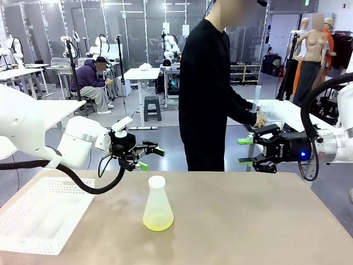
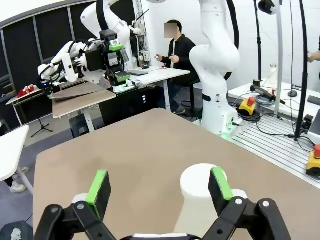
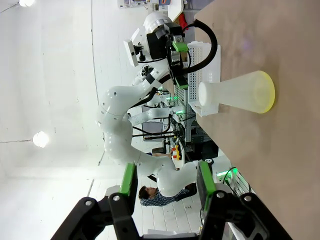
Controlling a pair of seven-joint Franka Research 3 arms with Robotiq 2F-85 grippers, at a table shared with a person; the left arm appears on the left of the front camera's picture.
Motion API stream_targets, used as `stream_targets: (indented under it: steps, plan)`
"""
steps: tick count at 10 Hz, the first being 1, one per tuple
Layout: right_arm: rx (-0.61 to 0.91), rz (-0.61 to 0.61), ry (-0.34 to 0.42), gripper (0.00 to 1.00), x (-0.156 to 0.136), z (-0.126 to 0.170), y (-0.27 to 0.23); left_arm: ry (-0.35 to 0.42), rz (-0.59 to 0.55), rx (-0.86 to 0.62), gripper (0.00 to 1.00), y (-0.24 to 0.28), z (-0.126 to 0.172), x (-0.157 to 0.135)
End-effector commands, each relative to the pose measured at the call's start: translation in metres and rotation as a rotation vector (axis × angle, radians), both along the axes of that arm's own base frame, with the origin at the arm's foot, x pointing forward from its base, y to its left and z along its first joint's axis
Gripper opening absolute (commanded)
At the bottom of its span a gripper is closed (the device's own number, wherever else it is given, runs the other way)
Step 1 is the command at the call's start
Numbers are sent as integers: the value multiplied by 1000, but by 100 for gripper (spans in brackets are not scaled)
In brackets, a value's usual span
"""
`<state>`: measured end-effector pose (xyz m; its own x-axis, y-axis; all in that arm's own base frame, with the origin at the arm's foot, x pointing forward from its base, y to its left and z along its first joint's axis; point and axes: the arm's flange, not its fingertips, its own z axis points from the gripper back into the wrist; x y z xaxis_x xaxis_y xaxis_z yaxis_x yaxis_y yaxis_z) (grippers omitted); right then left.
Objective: Prepare the solutions needed for the experiment.
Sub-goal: When the human places the Big flask in the center of the table, pick up the Big flask and place it in the left Organizing basket.
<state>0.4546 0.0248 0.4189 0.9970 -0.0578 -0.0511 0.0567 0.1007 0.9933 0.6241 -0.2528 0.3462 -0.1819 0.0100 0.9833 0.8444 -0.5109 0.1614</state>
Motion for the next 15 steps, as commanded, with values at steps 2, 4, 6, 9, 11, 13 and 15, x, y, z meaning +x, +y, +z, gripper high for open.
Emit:
stream_targets:
  steps: [2,4,6,9,11,13,15]
  plan:
    - [-3,6,-2,61,-1,1,-1,28,-17,18,100,1,-6,17]
    - [-3,6,-2,61,-1,1,-1,70,-59,29,100,6,-17,23]
    - [-3,6,-2,61,-1,1,-1,121,-115,46,100,11,-23,27]
    - [-3,6,-2,61,-1,1,-1,183,-173,58,100,6,-40,32]
    - [-3,6,-2,61,-1,1,-1,199,-189,69,100,5,-55,29]
    - [-3,6,-2,61,-1,1,-1,183,-189,76,100,4,-61,21]
    - [-3,6,-2,61,-1,1,-1,186,-197,77,100,0,-69,9]
